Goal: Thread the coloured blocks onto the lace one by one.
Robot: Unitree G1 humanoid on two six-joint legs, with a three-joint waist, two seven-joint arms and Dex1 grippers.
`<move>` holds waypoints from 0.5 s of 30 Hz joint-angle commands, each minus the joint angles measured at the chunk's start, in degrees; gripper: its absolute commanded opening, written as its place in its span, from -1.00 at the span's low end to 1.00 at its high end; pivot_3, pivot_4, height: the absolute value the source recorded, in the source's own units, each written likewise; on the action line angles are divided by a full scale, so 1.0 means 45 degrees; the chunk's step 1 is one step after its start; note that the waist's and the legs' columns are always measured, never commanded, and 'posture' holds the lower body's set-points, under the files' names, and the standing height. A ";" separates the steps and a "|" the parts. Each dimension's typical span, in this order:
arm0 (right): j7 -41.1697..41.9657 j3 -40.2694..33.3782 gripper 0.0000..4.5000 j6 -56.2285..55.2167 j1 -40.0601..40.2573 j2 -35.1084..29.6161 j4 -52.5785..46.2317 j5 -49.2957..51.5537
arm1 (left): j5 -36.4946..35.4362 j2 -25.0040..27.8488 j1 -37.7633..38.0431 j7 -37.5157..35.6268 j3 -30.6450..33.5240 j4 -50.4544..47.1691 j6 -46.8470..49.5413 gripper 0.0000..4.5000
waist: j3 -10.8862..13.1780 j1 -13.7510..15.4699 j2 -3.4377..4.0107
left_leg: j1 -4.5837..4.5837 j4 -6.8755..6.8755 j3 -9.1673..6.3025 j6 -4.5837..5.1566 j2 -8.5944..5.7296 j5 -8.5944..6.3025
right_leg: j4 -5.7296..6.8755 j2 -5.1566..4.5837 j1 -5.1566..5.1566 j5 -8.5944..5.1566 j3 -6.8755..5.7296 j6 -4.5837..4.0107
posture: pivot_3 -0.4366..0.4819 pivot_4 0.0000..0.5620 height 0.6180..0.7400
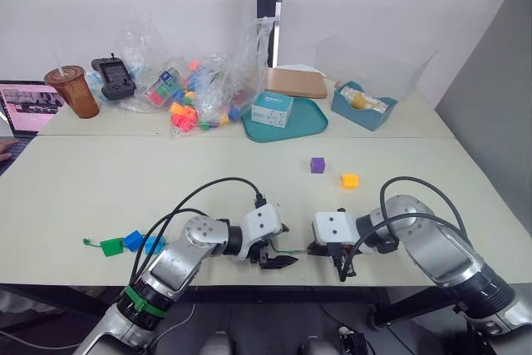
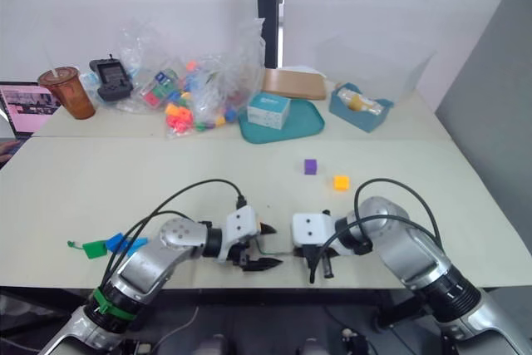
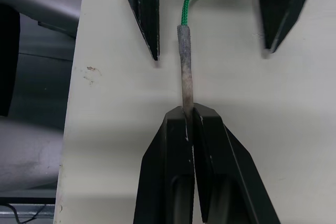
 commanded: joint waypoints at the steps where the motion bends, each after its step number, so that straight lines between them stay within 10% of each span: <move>1: -0.0014 0.0061 -1.00 0.0235 0.0036 -0.0109 -0.0295 -0.0071 | 0.0241 -0.0058 -0.0115 -0.0257 -0.0305 -0.0047 -0.0416 -0.02 | 0.0000 0.0001 0.0000 | 0.0000 0.0000 0.0000 0.0000 0.0000 0.0000 | 0.0000 0.0000 0.0000 0.0000 0.0000 0.0000 | -0.05 -0.47 1.00; 8: 0.0025 0.0054 -1.00 0.0330 0.0046 -0.0171 -0.0400 -0.0046 | 0.0171 -0.0366 -0.0082 -0.0233 -0.0191 0.0188 -0.0226 -0.98 | 0.0000 0.0017 -0.0001 | 0.0000 0.0002 -0.0001 0.0000 0.0000 0.0000 | 0.0000 0.0000 0.0003 0.0000 0.0000 0.0000 | -0.05 -0.47 1.00; 15: 0.0254 0.0118 -1.00 0.0324 0.0155 -0.0335 -0.0546 0.0091 | 0.0103 -0.0518 -0.0188 -0.0217 0.0037 0.0213 0.0003 -0.98 | -0.0001 0.0101 -0.0001 | 0.0000 0.0009 0.0000 0.0000 -0.0002 0.0000 | 0.0000 -0.0002 0.0006 0.0000 0.0000 0.0000 | -0.05 -0.47 1.00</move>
